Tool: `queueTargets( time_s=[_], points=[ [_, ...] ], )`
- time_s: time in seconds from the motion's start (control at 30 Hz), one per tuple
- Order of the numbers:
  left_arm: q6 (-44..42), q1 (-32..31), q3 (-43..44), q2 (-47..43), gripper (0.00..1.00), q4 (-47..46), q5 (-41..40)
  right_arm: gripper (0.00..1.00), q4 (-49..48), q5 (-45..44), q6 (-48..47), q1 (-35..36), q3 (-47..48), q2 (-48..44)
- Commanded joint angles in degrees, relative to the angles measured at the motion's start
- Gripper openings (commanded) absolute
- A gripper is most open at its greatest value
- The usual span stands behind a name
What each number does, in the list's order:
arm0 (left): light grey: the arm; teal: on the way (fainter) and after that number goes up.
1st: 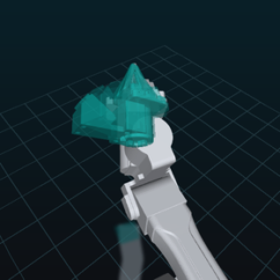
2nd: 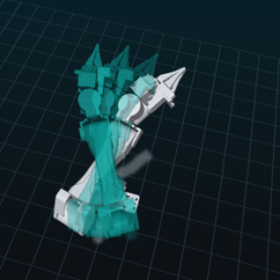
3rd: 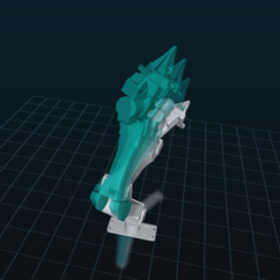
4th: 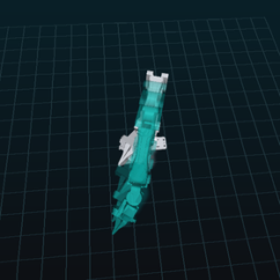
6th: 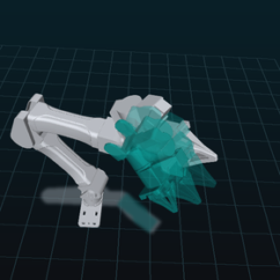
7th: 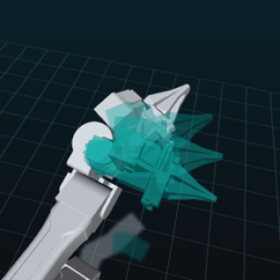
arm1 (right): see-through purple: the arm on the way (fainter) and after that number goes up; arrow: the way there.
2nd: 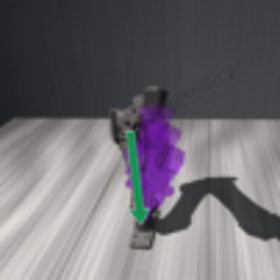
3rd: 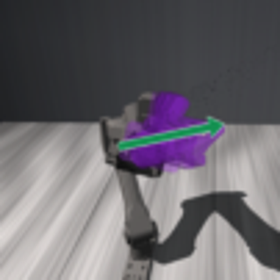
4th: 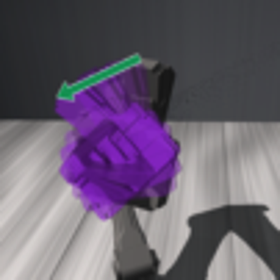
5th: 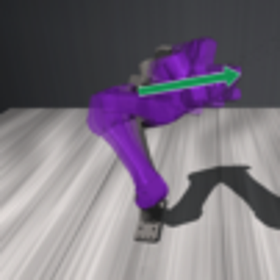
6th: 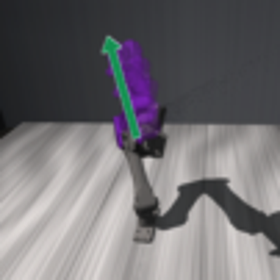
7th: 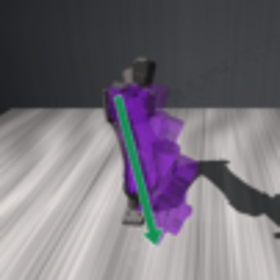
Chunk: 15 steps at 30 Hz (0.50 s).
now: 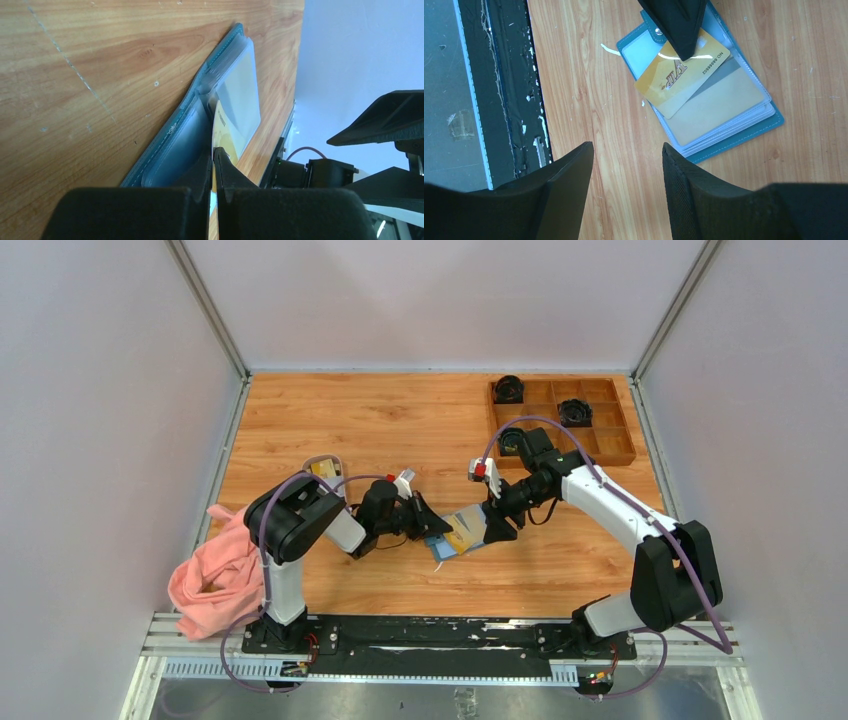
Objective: Put the credit cards into the card holder
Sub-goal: Insert the credit card into the card holder.
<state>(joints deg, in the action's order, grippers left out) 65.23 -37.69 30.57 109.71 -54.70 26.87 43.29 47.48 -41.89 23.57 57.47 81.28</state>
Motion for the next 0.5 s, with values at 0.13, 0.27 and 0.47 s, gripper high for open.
queueTargets(
  time_s=[0.13,0.27,0.47],
  points=[
    [1.4,-0.3,1.0,2.6,0.03,9.1,0.1,0.57,0.7,0.5,0.0,-0.6,-0.1,0.1],
    [1.2,-0.2,2.3,3.0,0.05,11.1,0.6,0.57,0.7,0.6,0.0,-0.6,-0.1,0.0],
    [1.5,0.2,3.3,4.2,0.05,12.1,1.4,0.57,0.7,0.7,0.0,-0.6,-0.1,-0.2]
  ],
)
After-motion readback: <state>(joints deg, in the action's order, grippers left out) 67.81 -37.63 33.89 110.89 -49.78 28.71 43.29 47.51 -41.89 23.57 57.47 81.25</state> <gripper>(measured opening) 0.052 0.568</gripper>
